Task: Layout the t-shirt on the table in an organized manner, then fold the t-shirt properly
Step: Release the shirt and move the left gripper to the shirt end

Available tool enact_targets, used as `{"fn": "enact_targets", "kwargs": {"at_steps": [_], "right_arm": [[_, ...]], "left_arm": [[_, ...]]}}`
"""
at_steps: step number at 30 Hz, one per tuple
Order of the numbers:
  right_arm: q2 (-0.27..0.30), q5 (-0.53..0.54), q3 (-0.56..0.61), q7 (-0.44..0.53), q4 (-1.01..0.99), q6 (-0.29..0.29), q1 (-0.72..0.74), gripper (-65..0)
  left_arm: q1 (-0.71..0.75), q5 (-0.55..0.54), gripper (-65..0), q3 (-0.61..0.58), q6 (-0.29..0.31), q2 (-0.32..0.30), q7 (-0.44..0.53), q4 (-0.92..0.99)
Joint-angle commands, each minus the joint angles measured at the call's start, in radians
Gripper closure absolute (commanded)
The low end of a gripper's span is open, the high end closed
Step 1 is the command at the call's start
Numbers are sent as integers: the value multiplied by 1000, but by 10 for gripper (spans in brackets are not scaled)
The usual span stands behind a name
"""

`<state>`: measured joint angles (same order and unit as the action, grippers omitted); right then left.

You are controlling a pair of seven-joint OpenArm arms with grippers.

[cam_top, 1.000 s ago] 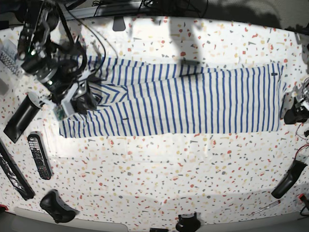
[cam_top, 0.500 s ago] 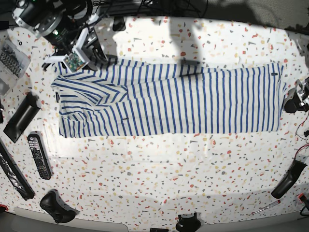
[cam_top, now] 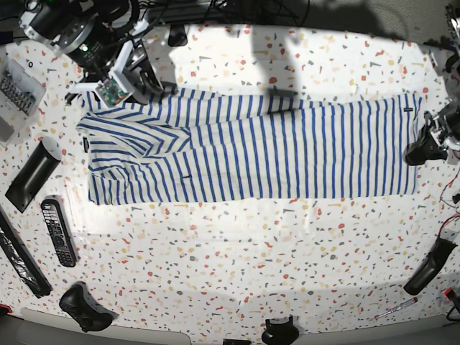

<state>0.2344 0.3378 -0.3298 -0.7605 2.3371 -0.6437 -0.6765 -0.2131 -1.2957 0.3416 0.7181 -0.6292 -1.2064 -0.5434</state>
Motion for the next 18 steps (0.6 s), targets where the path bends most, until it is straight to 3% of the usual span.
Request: {"fn": "enact_targets", "kwargs": {"at_steps": [1,14,16,18], "right_arm": [[7,14,-4,23,19,8,-3,-171],[7,14,-4,27,19,8,-2,-171],[6,14,-4,27,19,8,-2,-171],[6,14,-4,27,19,8,-2,-171]], "left_arm": [[16,17,-361,-4,-20,-12,-66,2],[27,-26,-360,-3,-20,-16,-63,0],[28,-26,-341,-3,-20,-16,-46,0],[28,-26,-270,-4,-20,-17,-26,0]]}}
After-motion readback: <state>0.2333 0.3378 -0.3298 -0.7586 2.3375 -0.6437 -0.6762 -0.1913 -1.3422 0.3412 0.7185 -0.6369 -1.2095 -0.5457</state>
